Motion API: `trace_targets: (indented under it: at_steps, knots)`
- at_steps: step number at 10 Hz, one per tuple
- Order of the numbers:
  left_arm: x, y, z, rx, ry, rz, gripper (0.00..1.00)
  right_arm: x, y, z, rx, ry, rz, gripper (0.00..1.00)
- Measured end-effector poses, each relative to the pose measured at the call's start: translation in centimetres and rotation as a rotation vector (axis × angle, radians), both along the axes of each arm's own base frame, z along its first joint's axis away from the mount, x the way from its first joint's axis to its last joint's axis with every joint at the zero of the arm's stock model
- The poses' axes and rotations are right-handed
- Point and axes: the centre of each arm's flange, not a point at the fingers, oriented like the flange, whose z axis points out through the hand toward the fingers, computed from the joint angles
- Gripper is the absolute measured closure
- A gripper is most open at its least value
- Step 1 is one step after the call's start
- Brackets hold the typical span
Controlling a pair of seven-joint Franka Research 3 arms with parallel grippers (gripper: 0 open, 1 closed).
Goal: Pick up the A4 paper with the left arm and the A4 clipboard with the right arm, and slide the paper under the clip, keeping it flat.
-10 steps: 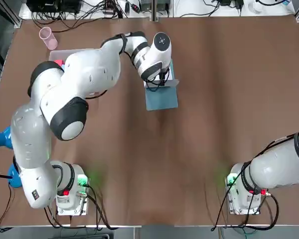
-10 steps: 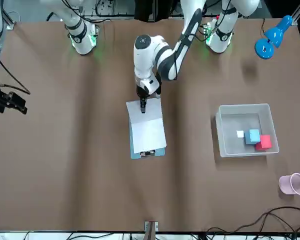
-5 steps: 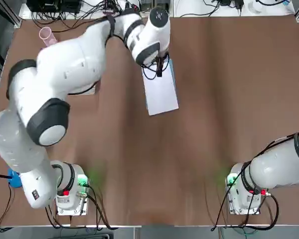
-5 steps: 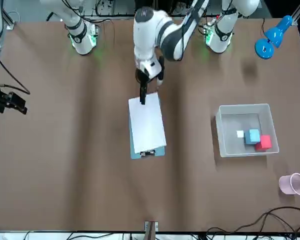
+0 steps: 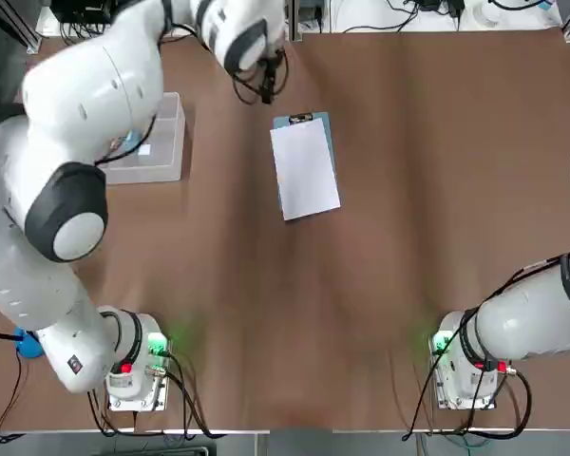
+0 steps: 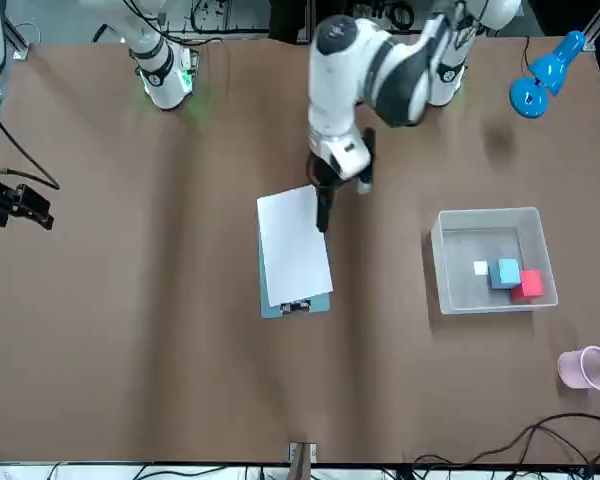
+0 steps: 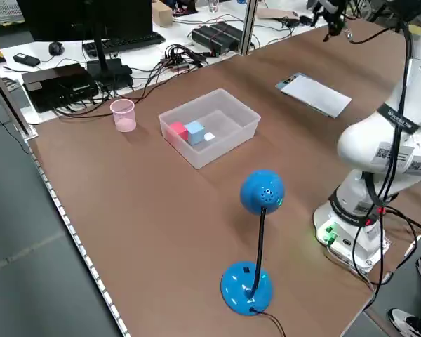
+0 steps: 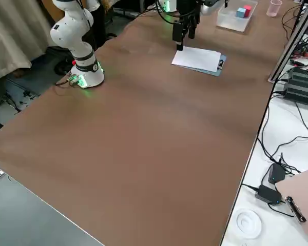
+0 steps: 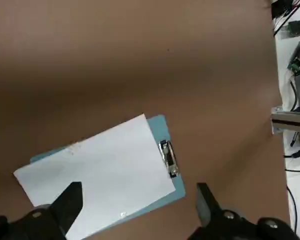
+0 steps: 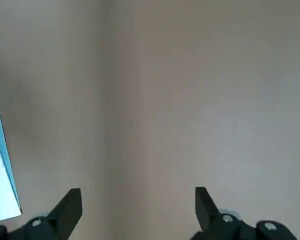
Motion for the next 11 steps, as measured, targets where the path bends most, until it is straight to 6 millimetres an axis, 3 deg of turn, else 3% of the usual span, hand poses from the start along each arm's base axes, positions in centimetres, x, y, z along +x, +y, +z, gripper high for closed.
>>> trace_targets:
  at_steps: [3, 8, 11]
  knots:
    - [3.8, 7.6, 2.0, 0.052, 0.070, -0.073, 0.00, 0.0, 0.0, 0.0, 0.000, -0.001, -0.001, 0.00]
    - [7.3, 25.8, 8.5, 0.079, 0.181, -0.324, 0.00, 0.0, 0.0, 0.0, 0.000, -0.003, 0.000, 0.00]
    - [8.5, 34.8, 9.0, 0.069, 0.207, -0.536, 0.00, 0.3, 0.1, 0.1, -0.001, -0.018, 0.003, 0.00]
